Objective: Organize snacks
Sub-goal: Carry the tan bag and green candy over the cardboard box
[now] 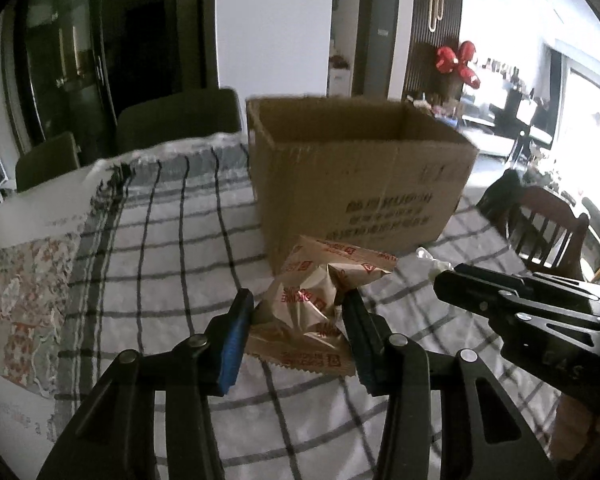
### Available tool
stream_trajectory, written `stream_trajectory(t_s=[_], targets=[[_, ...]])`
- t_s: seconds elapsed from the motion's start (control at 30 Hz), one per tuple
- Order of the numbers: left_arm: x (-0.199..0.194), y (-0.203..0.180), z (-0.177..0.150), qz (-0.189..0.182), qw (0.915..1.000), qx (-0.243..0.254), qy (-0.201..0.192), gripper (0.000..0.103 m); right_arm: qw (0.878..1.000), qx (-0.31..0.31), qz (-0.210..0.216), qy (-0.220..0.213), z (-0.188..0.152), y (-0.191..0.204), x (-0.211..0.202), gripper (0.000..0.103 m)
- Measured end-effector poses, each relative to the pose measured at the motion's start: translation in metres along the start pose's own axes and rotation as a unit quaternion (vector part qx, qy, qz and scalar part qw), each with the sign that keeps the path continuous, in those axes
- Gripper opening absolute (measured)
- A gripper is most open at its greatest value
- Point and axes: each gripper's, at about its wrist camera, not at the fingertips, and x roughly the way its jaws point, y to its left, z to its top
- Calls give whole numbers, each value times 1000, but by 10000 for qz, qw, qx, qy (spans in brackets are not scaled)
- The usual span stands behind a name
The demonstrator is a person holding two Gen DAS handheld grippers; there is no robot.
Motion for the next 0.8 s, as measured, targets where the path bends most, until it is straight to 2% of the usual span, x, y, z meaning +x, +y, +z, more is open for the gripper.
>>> stream_trajectory(t_s=[0.4,0.6,0.8], targets=[[-38,-18,45,-37,9979,87,-638,45,9977,-12,90,-671,28,-4,-45,19],[-39,-25,72,-9,9960,177,-873,45,9949,-62,-6,-1002,53,-10,-60,19],[-25,-28,98,57,9955,286,-904,45,9921,-236,-145,-1223,80,-15,-62,19]])
